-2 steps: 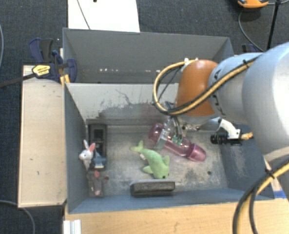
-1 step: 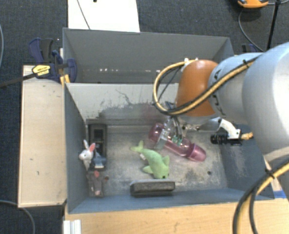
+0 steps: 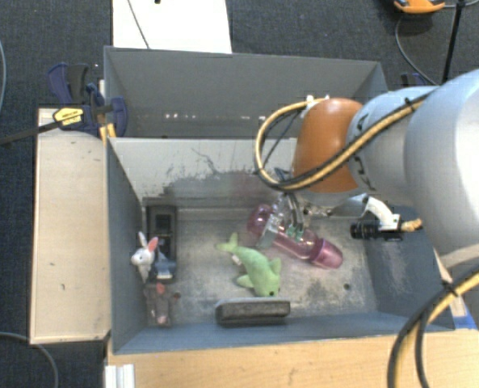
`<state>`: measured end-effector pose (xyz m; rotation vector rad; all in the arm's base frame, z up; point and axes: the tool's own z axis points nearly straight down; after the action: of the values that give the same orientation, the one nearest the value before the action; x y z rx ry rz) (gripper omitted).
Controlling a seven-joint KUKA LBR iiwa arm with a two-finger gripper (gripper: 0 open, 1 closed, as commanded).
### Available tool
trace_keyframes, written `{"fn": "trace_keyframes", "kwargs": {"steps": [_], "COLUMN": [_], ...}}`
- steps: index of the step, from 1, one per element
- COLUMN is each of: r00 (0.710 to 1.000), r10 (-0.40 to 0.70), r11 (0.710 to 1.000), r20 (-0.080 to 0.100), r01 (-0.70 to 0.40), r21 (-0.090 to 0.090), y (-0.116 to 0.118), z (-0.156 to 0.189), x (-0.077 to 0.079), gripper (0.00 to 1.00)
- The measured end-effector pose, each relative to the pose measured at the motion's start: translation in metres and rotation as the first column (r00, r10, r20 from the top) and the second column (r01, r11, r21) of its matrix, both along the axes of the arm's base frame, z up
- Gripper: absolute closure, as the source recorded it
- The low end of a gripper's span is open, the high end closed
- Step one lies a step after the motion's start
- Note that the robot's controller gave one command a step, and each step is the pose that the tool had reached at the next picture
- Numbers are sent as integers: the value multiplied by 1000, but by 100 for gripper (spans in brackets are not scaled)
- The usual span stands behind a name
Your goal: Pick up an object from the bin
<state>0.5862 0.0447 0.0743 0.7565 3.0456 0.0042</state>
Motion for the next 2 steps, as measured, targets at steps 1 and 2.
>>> {"fn": "trace_keyframes", "kwargs": {"steps": [1,2], "r00": [1000,1000], "r10": [1,2], "r11": [1000,1000], "r20": [-7,1], "r01": [-1,-2], "r21": [0,0], "y": [0,0], "z": [21,44], "x": [-2,0], "gripper": [100,100]}}
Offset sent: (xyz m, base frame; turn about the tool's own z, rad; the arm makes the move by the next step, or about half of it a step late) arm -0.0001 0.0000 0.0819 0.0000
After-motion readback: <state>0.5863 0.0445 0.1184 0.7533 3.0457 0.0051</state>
